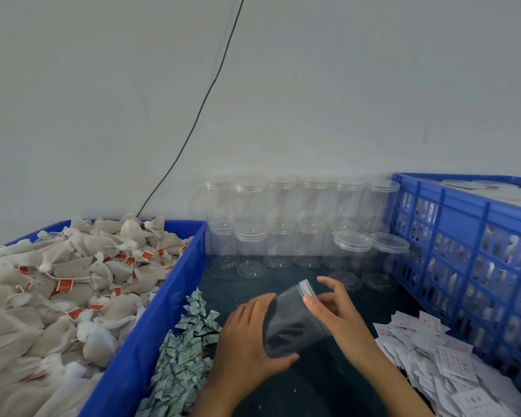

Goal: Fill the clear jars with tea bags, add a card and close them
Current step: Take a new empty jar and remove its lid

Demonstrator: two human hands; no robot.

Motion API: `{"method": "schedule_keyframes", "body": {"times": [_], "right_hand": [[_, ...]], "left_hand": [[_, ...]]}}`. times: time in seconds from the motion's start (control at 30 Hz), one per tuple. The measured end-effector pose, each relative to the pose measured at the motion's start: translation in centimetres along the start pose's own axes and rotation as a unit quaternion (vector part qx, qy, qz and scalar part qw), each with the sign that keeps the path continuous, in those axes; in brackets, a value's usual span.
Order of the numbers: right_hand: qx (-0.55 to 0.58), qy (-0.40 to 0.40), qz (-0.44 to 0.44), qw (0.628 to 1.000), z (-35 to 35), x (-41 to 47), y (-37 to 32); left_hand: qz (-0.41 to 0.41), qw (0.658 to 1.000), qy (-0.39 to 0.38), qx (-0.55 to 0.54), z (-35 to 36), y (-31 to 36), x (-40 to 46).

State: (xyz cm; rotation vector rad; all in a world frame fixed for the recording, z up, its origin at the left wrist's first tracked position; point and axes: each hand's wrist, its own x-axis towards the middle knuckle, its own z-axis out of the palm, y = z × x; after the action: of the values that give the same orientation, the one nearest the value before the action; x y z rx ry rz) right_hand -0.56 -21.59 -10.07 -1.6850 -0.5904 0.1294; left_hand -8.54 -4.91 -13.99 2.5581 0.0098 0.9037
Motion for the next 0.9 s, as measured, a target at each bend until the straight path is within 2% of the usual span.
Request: {"method": "schedule_keyframes", "body": {"times": [0.17,0.33,0.4,0.5,0.57,0.63,0.7,0.77,0.9], "right_hand": [[0.087,-0.033,-0.041,0.995,-1.0,0.0,0.3],[0.183,-0.099,-0.050,0.977,-1.6,-0.1,0.7],[0.175,-0.102,-0.042,0.978,-1.6,0.1,0.5],[0.101,-0.052,-0.011,0.993,-0.8,0.4,0.2],[0.041,-0.036,-0.005,0.998,-0.1,0.2,0.3],[0.016,-0.022,-0.006,1.000,0.2,0.0,0.5],[0.008,-0.006,-0.018,1.000,0.1,0.0,0.4],[0.030,-0.005,-0.029,0.999,-0.3,0.1,0.4],[0.094,-0.021,-0.040,0.995,-0.7,0.1,0.5]], "left_hand": [[-0.075,0.981,-0.038,-0.177,-0.2,0.1,-0.3],[-0.118,0.931,-0.104,-0.330,-0.5,-0.1,-0.4],[-0.119,0.944,-0.087,-0.296,-0.7,-0.1,-0.4],[-0.058,0.994,-0.022,-0.095,-1.2,0.2,-0.5],[0.002,1.000,0.014,0.004,-1.2,0.2,-0.2],[0.037,0.997,0.035,0.052,-1.1,0.2,-0.1],[0.020,0.999,0.012,0.031,-1.1,0.1,-0.2],[-0.036,0.998,-0.027,-0.052,-1.4,0.3,-0.5],[-0.107,0.965,-0.081,-0.224,-1.7,0.7,-0.5]]}}
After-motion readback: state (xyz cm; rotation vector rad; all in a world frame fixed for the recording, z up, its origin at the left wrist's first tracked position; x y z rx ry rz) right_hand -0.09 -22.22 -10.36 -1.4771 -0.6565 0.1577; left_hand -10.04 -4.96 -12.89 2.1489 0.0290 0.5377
